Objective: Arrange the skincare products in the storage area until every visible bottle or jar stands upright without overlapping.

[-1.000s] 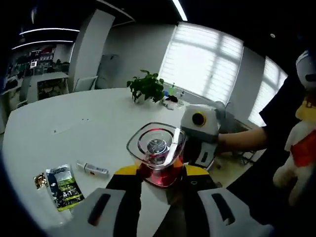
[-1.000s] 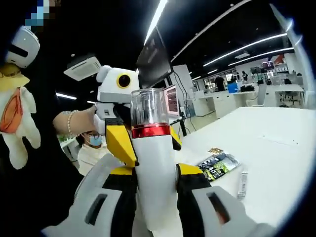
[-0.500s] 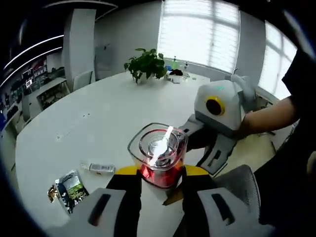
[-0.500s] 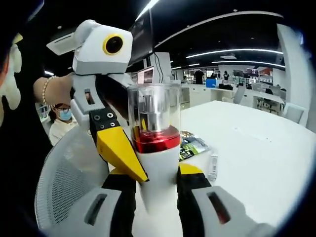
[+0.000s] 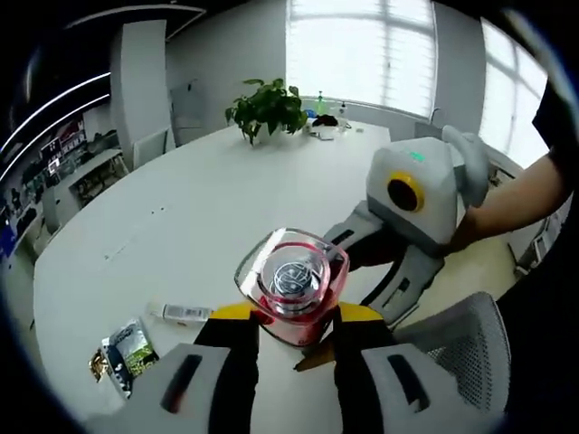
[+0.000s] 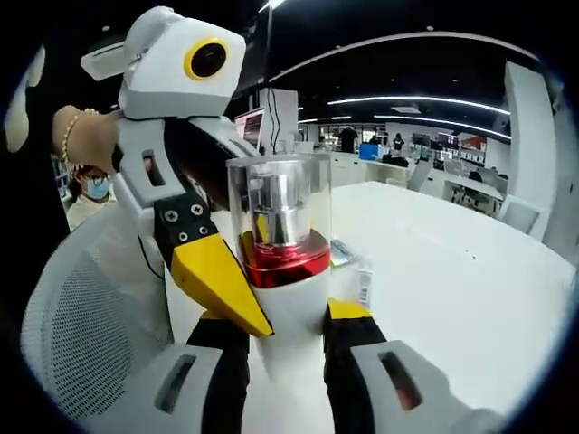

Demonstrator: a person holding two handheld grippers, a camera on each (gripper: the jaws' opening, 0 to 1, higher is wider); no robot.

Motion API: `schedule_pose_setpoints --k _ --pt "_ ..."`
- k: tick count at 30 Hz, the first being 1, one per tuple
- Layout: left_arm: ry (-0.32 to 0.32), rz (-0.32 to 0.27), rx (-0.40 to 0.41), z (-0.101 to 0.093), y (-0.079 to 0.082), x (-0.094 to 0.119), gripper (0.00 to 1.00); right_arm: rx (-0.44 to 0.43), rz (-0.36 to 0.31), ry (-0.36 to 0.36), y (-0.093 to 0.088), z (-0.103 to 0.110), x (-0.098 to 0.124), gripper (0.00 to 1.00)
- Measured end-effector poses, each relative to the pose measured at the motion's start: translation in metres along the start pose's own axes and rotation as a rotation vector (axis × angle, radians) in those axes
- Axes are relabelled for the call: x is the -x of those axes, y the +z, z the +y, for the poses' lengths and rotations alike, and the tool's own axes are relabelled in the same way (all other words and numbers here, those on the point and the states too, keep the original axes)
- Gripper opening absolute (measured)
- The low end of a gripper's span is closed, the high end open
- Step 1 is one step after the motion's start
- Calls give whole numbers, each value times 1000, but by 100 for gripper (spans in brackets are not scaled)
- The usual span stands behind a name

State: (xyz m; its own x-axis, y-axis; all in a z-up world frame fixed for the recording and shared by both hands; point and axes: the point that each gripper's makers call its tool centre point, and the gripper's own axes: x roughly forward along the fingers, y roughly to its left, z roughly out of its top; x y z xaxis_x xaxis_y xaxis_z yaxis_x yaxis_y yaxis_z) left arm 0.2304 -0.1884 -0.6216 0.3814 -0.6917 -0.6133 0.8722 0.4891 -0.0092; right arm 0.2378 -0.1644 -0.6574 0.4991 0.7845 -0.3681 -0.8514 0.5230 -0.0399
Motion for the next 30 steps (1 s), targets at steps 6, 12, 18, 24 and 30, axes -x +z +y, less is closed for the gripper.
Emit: schedule_pose_setpoints --k 6,12,18,24,30 --pt "-9 26 -4 7 -16 -18 27 31 50 -28 -21 -6 -8 31" --pt "-19 31 -2 9 -20 -31 27 19 64 -44 -34 -14 -12 31" --pt "-37 36 -17 15 -23 -40 27 -12 60 -73 -41 -24 -14 31" --pt "-46 30 -41 21 -16 -47 27 -26 49 -84 -42 -35 -16 31" --pt "-47 23 -55 29 -11 -54 27 -47 25 -69 -40 -46 -20 31"
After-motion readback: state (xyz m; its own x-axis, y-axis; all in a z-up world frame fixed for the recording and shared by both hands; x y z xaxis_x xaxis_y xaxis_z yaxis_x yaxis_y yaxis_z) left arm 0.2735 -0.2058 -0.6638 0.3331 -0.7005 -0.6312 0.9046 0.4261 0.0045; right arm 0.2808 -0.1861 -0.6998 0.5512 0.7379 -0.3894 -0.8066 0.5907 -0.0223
